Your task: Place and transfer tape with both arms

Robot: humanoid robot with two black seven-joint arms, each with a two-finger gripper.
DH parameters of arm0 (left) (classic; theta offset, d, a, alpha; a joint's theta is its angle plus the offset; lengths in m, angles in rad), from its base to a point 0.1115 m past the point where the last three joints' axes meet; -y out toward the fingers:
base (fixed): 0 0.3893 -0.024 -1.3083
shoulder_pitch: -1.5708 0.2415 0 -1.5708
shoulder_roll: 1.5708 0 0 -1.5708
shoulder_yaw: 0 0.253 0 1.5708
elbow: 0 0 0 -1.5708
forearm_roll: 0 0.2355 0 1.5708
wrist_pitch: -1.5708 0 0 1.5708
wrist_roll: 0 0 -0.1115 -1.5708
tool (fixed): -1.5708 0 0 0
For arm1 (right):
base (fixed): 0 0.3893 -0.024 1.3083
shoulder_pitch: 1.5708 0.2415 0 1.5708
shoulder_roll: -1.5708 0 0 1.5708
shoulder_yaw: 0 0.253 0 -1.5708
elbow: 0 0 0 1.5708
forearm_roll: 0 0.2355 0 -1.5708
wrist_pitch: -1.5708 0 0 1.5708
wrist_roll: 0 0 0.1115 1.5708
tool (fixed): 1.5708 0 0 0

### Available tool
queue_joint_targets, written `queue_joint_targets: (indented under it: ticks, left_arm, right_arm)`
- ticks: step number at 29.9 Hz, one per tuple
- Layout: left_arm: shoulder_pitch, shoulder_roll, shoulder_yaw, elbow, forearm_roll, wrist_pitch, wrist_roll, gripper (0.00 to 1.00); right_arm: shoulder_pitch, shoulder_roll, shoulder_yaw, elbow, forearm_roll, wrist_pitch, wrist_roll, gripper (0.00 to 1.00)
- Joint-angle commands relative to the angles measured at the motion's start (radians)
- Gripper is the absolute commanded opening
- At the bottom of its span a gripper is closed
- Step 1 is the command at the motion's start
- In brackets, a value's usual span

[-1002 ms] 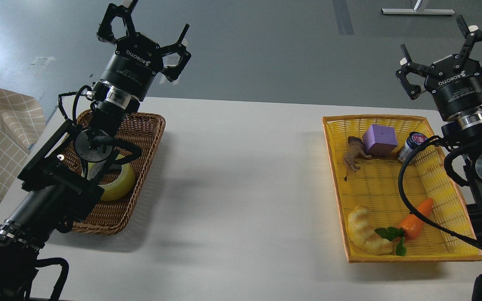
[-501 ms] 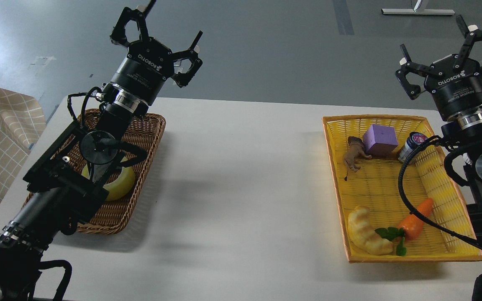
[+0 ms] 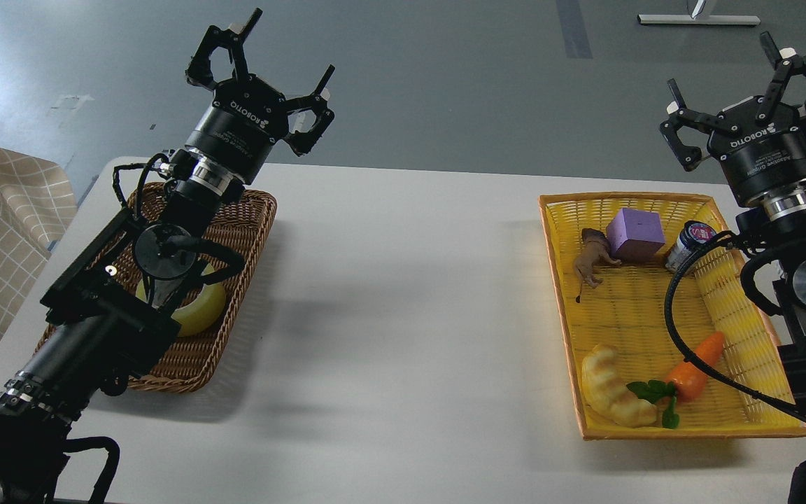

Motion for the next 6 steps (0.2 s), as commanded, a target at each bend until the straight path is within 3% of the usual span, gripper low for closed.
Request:
queue_joint_targets:
  ticks: [1,6]
  left_arm:
    - [-0.005,0.001,-0.007,0.002,-0.001,0.0,-0.001,0.98]
    - [-0.009,-0.003,-0.012,0.002,-0.001,0.0,-0.001,0.98]
  right_arm:
    - [0.0,0.018,0.002,0.0,-0.001,0.0,0.0,1.0]
    - [0.001,0.025,0.006,0.001,0.0,0.0,0.009,1.0]
